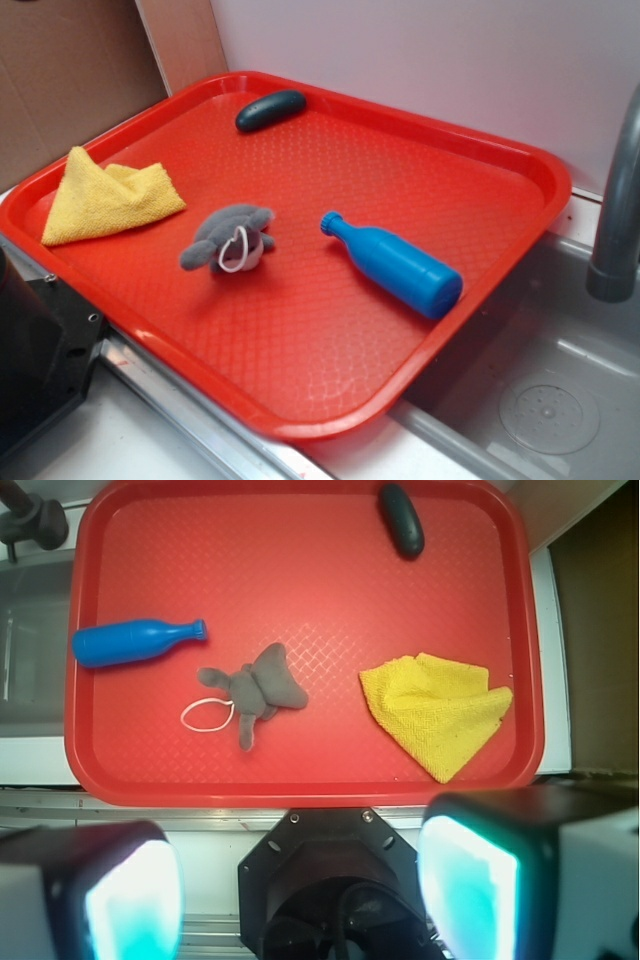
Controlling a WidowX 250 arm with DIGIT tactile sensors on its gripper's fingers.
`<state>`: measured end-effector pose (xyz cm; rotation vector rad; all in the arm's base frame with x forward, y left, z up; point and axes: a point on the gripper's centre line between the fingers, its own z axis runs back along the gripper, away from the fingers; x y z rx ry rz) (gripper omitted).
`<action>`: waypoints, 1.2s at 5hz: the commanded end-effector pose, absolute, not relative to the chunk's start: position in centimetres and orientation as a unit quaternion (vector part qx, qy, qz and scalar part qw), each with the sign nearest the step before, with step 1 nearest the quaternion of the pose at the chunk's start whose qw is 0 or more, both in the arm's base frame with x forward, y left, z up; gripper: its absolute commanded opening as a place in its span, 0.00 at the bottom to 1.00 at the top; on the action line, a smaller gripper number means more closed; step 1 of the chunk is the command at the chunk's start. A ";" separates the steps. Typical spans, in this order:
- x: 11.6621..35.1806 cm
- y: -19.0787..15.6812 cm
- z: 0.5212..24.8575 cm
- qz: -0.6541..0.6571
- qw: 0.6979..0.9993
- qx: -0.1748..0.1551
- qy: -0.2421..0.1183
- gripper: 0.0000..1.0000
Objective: Grab the blue bottle.
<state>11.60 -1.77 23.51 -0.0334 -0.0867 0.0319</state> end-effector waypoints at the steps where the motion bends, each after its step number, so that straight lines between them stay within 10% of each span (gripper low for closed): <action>1: 11.6 -1.8 23.5 0.016 0.999 -0.017 -0.043 1.00; 6: 18.2 -8.9 18.1 -0.455 0.885 -0.029 -0.094 1.00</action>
